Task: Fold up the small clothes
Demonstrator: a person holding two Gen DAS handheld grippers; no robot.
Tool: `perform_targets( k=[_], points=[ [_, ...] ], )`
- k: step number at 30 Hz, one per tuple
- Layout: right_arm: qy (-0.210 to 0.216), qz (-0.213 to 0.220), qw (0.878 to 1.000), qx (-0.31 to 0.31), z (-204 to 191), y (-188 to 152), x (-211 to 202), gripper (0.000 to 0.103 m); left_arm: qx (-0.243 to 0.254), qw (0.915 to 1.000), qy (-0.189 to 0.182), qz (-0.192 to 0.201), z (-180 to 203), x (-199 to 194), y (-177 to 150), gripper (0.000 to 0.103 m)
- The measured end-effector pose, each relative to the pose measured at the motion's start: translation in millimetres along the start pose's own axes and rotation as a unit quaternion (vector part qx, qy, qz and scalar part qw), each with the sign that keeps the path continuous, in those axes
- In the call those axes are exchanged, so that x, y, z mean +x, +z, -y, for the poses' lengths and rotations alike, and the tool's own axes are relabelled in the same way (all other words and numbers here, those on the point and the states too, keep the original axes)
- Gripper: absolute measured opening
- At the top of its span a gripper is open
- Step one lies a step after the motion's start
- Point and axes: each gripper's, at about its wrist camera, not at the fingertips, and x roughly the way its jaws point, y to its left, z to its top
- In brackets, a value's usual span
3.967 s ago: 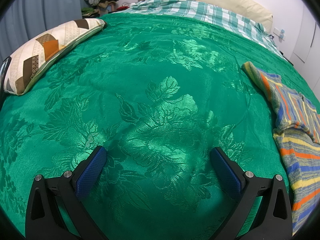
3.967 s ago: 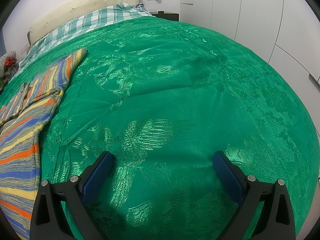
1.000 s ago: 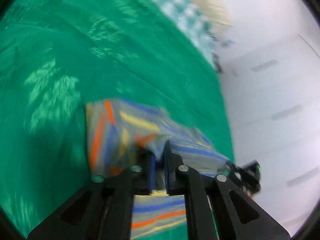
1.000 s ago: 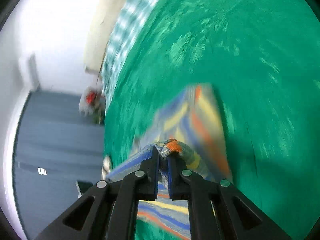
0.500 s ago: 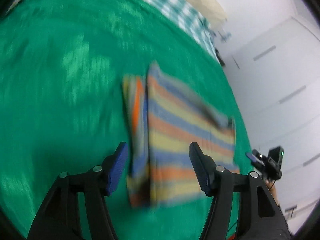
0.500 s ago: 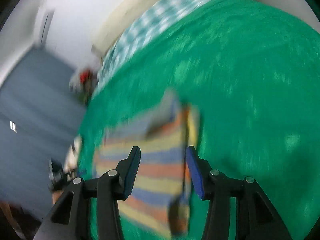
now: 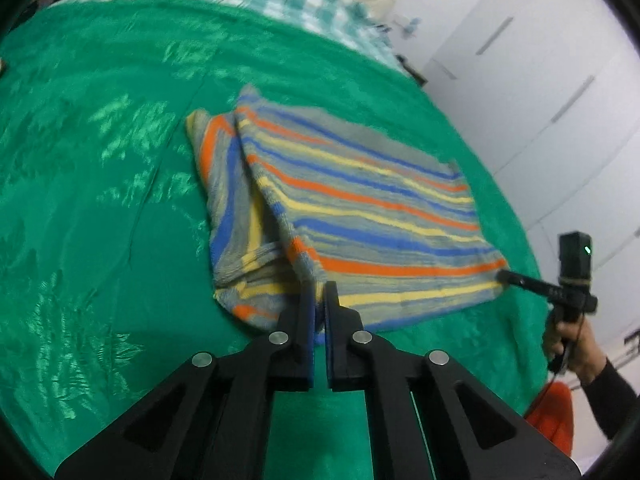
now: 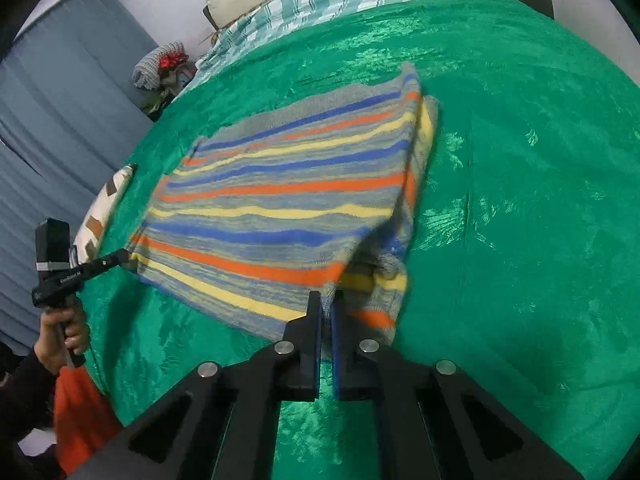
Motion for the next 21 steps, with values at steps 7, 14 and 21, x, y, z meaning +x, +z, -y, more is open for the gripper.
perform_targets(
  k=[7,14,21],
  points=[
    [0.033,-0.034,0.998,0.036,27.4,-24.9,-16.0,0.004,0.033,0.999,0.003,-0.03,-15.1,-11.7,-26.7,0.001],
    [0.027,-0.039,0.996,0.08,47.1,-36.8,5.2,0.012,-0.011,0.9991,0.014,-0.04,-27.2,-16.1,-35.3,0.007],
    [-0.071,0.038,0.996,-0.022,11.4,-9.0,-52.2,0.024,0.044,0.9971,0.022,0.059,26.0,-49.0,4.5,0.05]
  ],
)
